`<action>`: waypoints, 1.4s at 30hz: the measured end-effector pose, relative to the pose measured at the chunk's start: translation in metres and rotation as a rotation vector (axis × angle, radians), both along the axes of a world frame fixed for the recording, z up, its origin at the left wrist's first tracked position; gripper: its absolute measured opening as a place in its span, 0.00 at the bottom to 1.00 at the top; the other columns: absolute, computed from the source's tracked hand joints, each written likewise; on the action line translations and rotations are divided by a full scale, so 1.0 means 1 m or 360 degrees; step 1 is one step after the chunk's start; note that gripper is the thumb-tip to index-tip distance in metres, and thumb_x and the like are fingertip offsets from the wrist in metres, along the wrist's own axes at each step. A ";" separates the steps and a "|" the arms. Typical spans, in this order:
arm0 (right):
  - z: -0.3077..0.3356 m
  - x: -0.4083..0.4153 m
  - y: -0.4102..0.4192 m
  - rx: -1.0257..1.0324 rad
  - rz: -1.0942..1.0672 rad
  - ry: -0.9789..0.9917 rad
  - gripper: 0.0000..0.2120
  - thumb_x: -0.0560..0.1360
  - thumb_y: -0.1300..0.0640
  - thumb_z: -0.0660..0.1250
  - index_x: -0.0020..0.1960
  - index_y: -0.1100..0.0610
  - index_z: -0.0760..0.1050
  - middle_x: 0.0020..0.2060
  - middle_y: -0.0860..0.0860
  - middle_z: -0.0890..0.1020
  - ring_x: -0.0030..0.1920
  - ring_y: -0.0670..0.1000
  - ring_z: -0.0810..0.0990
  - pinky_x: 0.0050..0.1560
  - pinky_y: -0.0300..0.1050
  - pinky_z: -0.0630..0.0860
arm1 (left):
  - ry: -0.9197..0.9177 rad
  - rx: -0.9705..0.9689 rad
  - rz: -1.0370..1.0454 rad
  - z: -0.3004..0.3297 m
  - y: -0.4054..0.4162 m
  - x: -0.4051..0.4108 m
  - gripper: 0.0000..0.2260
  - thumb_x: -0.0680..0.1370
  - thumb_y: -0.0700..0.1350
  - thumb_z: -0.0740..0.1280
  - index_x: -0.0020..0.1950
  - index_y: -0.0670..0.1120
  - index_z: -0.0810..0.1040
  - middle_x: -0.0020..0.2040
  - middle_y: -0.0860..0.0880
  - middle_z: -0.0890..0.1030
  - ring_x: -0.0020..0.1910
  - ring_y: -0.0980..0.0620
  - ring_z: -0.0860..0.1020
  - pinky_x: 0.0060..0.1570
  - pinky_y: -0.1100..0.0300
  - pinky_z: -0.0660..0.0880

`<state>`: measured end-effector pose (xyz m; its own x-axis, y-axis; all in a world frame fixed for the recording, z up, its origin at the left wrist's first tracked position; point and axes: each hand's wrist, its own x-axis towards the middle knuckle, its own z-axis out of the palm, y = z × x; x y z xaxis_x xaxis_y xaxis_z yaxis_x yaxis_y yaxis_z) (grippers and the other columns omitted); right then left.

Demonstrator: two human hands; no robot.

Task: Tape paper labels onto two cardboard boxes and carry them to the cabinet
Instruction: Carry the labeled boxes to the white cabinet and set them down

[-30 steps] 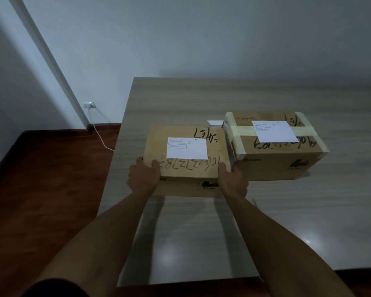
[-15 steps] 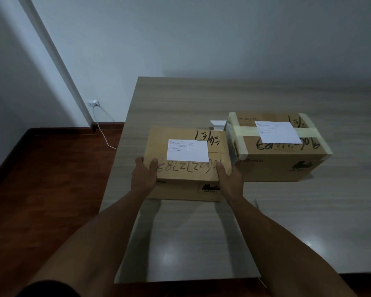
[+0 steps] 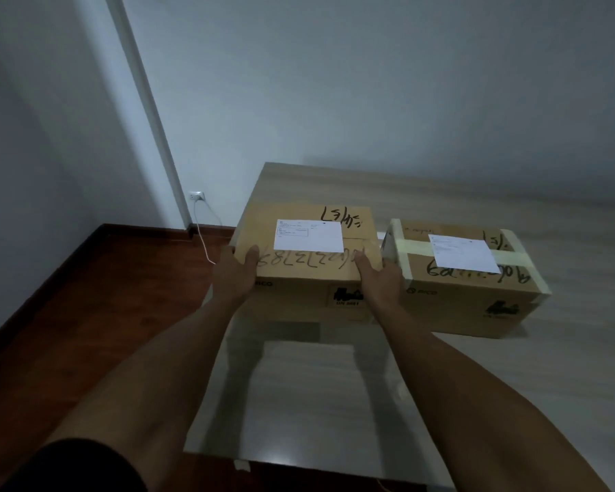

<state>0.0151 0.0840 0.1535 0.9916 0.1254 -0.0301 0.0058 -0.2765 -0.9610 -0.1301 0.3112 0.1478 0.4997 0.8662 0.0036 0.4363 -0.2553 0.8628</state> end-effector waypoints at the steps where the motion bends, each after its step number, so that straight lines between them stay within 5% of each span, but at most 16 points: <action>1: 0.007 0.001 0.000 -0.0047 0.0028 -0.0033 0.23 0.77 0.42 0.71 0.63 0.58 0.81 0.52 0.53 0.85 0.49 0.53 0.81 0.43 0.41 0.76 | -0.0002 0.0005 0.0038 0.005 -0.001 -0.003 0.27 0.81 0.62 0.65 0.68 0.41 0.73 0.62 0.40 0.80 0.59 0.39 0.79 0.51 0.53 0.72; 9: 0.051 -0.007 0.014 -0.0117 0.0334 -0.0151 0.27 0.76 0.38 0.70 0.61 0.60 0.80 0.48 0.53 0.82 0.44 0.52 0.80 0.32 0.38 0.70 | -0.0050 0.0089 0.0398 0.044 -0.023 -0.054 0.29 0.81 0.62 0.64 0.70 0.40 0.71 0.64 0.40 0.79 0.60 0.40 0.79 0.47 0.52 0.72; 14: 0.059 -0.033 0.030 -0.0123 0.0602 -0.0168 0.26 0.76 0.37 0.69 0.57 0.60 0.82 0.49 0.55 0.84 0.47 0.55 0.82 0.43 0.46 0.77 | -0.0073 0.0078 0.0641 0.054 -0.040 -0.111 0.28 0.81 0.62 0.64 0.70 0.41 0.71 0.64 0.40 0.79 0.59 0.40 0.79 0.48 0.53 0.73; 20: 0.060 -0.103 0.048 -0.0118 0.0930 -0.0176 0.26 0.76 0.37 0.68 0.58 0.59 0.82 0.49 0.54 0.84 0.48 0.55 0.82 0.44 0.46 0.76 | -0.0067 0.0078 0.0979 0.059 -0.069 -0.206 0.28 0.81 0.61 0.65 0.69 0.40 0.71 0.65 0.39 0.78 0.63 0.39 0.77 0.55 0.51 0.75; 23: 0.060 -0.149 0.063 -0.0102 0.1124 -0.0187 0.25 0.76 0.37 0.67 0.59 0.57 0.82 0.49 0.53 0.85 0.49 0.54 0.83 0.47 0.48 0.80 | -0.0045 0.0078 0.1140 0.061 -0.083 -0.264 0.28 0.82 0.61 0.64 0.71 0.40 0.70 0.66 0.39 0.78 0.63 0.39 0.77 0.58 0.47 0.77; 28: 0.064 -0.242 0.093 -0.0028 0.1500 -0.0197 0.24 0.78 0.39 0.67 0.61 0.57 0.82 0.51 0.52 0.85 0.52 0.54 0.84 0.55 0.53 0.82 | -0.0075 0.0134 0.1409 0.064 -0.106 -0.370 0.26 0.82 0.61 0.64 0.68 0.41 0.71 0.62 0.40 0.80 0.52 0.45 0.78 0.46 0.53 0.74; 37: 0.073 -0.439 0.120 0.0027 0.2001 -0.0195 0.28 0.76 0.37 0.69 0.61 0.60 0.81 0.53 0.55 0.85 0.50 0.55 0.84 0.51 0.56 0.84 | -0.0055 0.0221 0.1898 0.078 -0.173 -0.560 0.28 0.82 0.62 0.63 0.69 0.40 0.71 0.62 0.39 0.80 0.56 0.41 0.80 0.49 0.51 0.76; 42: 0.074 -0.564 0.111 0.0061 0.2276 -0.0168 0.31 0.73 0.33 0.67 0.60 0.59 0.80 0.47 0.50 0.84 0.44 0.47 0.82 0.39 0.44 0.81 | -0.0050 0.0240 0.2188 0.086 -0.228 -0.669 0.28 0.82 0.61 0.64 0.69 0.38 0.72 0.63 0.38 0.80 0.58 0.40 0.79 0.51 0.51 0.76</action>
